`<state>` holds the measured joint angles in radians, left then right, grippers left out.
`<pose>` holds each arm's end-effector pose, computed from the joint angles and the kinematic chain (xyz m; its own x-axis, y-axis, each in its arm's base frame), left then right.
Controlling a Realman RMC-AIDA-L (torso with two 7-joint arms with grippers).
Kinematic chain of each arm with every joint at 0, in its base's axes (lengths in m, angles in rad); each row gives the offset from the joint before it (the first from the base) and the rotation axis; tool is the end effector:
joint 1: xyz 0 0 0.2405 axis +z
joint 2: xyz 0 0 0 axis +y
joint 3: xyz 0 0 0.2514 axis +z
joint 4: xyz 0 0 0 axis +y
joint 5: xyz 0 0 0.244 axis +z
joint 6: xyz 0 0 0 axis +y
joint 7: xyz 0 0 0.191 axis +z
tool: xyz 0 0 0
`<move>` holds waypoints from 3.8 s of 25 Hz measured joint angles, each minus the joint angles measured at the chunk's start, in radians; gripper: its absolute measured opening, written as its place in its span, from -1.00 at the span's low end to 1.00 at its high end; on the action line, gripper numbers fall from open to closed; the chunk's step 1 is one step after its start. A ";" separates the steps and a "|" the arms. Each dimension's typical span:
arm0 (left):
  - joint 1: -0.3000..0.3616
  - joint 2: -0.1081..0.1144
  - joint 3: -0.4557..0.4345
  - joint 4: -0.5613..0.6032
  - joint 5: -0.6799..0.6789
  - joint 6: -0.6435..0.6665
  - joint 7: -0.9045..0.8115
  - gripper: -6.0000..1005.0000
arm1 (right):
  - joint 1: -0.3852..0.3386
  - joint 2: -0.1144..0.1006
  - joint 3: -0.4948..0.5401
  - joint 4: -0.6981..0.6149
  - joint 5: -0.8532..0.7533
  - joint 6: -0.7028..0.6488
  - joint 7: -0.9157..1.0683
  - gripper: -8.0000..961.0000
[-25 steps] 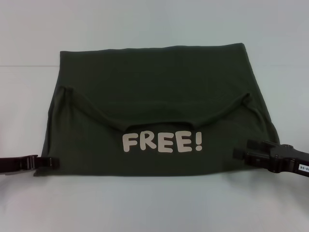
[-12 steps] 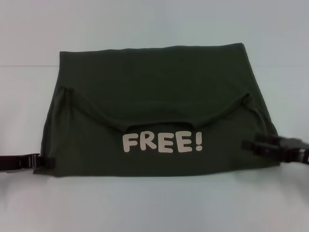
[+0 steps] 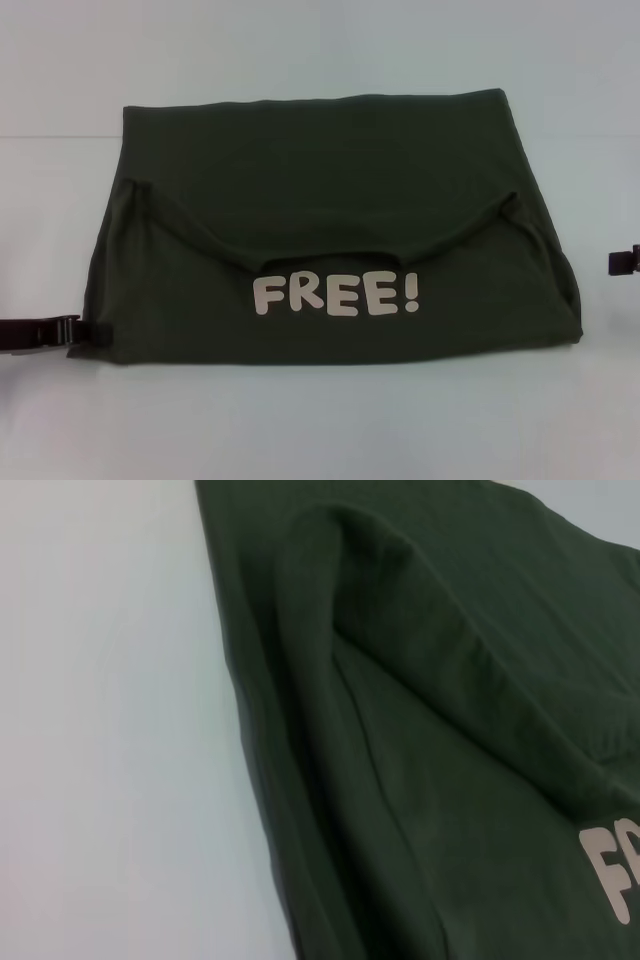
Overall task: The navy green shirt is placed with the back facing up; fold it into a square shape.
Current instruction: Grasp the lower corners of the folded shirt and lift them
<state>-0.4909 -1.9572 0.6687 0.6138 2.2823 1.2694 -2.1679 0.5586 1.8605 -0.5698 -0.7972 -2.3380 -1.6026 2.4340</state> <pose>-0.3803 0.3795 0.0031 0.2543 0.8720 0.4183 0.9633 -0.1900 -0.1895 0.3308 0.3926 0.0857 0.1717 -0.9042 -0.3912 -0.9851 -0.1528 -0.0791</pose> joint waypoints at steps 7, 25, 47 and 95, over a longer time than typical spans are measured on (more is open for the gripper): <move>-0.002 0.001 0.000 0.000 -0.001 0.009 0.002 -0.92 | 0.151 0.018 -0.005 0.015 -0.243 0.006 0.093 0.87; 0.003 0.003 -0.002 0.000 -0.001 0.016 -0.001 -0.92 | 0.166 0.081 -0.062 0.111 -0.254 0.137 0.065 0.73; -0.003 0.003 -0.006 -0.002 -0.001 0.016 -0.003 -0.92 | 0.173 0.107 -0.086 0.132 -0.256 0.172 0.059 0.69; 0.007 0.069 -0.126 0.049 0.307 0.694 -0.042 -0.92 | 0.040 0.052 -0.172 0.099 -0.277 -0.371 -0.241 -0.91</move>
<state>-0.4840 -1.8884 0.5423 0.6629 2.5894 1.9631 -2.2100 0.5982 1.9127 -0.7419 -0.6987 -2.6150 -1.9739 2.1928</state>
